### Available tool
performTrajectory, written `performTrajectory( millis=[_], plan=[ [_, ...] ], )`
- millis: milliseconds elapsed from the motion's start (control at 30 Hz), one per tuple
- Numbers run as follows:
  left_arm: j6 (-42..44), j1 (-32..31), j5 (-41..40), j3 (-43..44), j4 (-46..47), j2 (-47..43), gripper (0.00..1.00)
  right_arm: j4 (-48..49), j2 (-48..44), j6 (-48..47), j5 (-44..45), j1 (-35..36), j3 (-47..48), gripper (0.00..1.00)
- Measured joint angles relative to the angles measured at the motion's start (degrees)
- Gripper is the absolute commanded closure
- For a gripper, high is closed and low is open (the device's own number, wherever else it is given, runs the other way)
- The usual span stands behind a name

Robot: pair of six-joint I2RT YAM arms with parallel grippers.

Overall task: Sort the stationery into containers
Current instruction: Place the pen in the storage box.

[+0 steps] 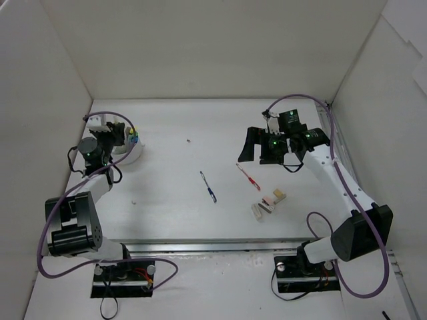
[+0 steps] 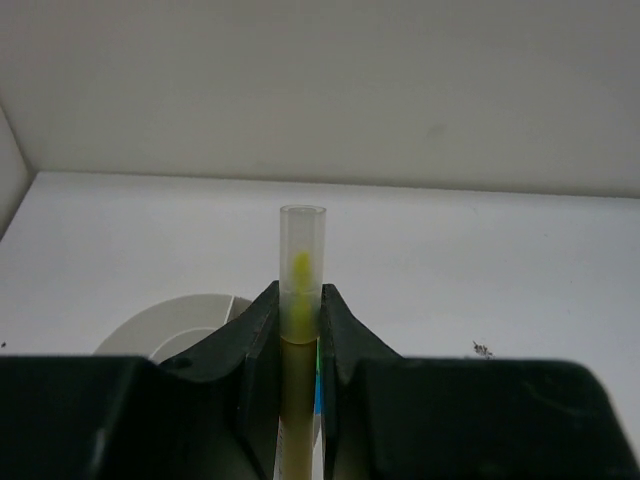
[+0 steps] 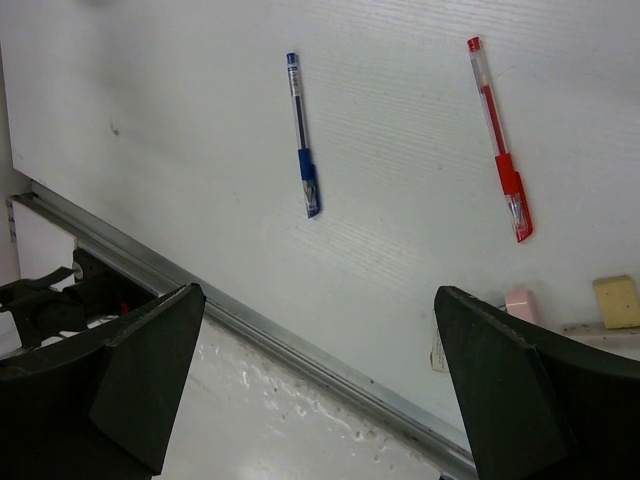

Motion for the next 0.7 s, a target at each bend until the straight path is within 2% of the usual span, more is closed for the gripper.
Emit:
performTrajectory(
  millis=[167,267,433,700],
  plan=[
    [0.83,0.28,1.42,-0.20,12.26,5.95,1.00,0.04,0.00,-0.83,0.11,-0.28,-0.35,0.02],
    [-3.21,1.97,3.37,-1.27,17.14,12.59,1.00,0.04,0.00,-1.03,0.26,-0.44,-0.42,0.02],
    [-10.67,5.73,10.16,2.12,19.89,21.46,1.00,0.04,-0.04,-1.22,0.24,-0.87,-0.44,0.02],
    [-12.44,6.01,13.40,2.32,20.06,21.16,1.00,0.04,-0.04,-1.53,0.17,-1.11,-0.55,0.02]
  ],
)
